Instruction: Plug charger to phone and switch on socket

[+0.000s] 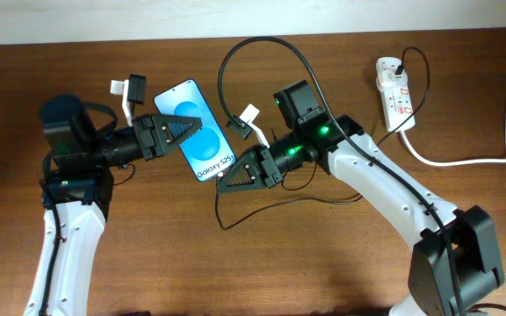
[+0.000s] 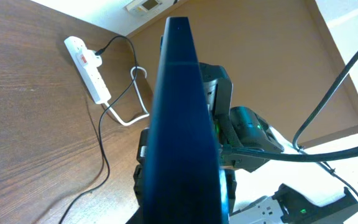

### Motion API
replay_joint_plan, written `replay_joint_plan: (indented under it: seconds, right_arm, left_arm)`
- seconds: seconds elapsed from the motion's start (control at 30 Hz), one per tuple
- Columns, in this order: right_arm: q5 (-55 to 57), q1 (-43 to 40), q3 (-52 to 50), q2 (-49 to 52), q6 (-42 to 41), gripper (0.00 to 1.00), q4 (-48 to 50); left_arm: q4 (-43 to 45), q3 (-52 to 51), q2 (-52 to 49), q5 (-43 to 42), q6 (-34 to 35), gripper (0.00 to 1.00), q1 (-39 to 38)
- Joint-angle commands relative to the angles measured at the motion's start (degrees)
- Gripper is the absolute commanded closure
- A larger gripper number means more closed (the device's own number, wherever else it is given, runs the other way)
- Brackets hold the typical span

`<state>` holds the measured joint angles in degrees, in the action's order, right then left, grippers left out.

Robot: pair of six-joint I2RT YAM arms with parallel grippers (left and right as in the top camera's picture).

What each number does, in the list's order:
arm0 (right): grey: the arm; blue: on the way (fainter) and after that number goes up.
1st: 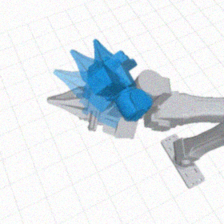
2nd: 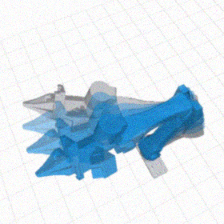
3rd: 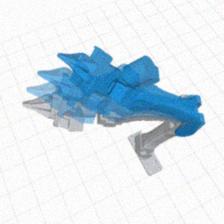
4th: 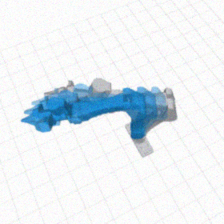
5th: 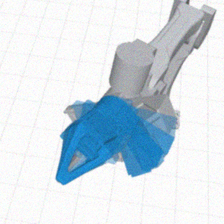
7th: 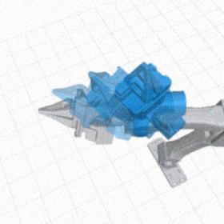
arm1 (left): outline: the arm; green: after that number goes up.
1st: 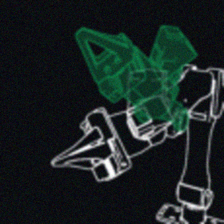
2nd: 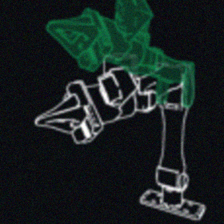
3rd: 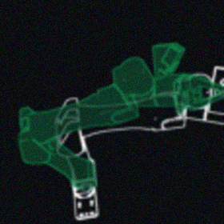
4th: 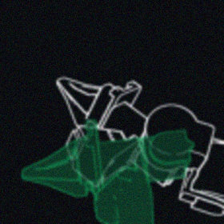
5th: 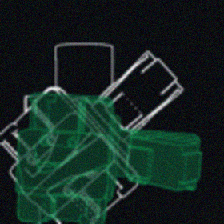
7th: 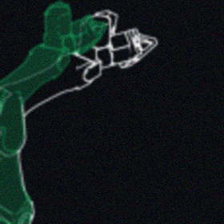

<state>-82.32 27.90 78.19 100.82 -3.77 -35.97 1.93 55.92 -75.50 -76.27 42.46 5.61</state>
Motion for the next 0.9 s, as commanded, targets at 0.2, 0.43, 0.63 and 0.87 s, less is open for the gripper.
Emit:
replay_joint_plan:
  seconds: [0.2,0.43,0.63,0.87]
  right_arm:
    - [9.1,-6.2,1.5,0.2,2.1,0.96,-3.3]
    - [12.7,-6.3,1.5,0.2,3.6,0.96,-4.0]
    - [12.6,-6.2,1.5,0.2,4.9,0.96,-3.9]
    - [12.6,-6.2,3.8,0.2,4.9,0.96,-5.6]
  left_arm:
    - [-1.3,-1.5,0.8,-13.9,1.1,1.00,-2.9]
    - [-1.4,-1.5,0.8,-13.9,1.1,1.00,-2.9]
    - [-1.6,-1.5,0.8,-13.9,1.1,1.00,-2.9]
    - [-1.6,-1.5,0.8,-13.9,1.1,1.00,-4.1]
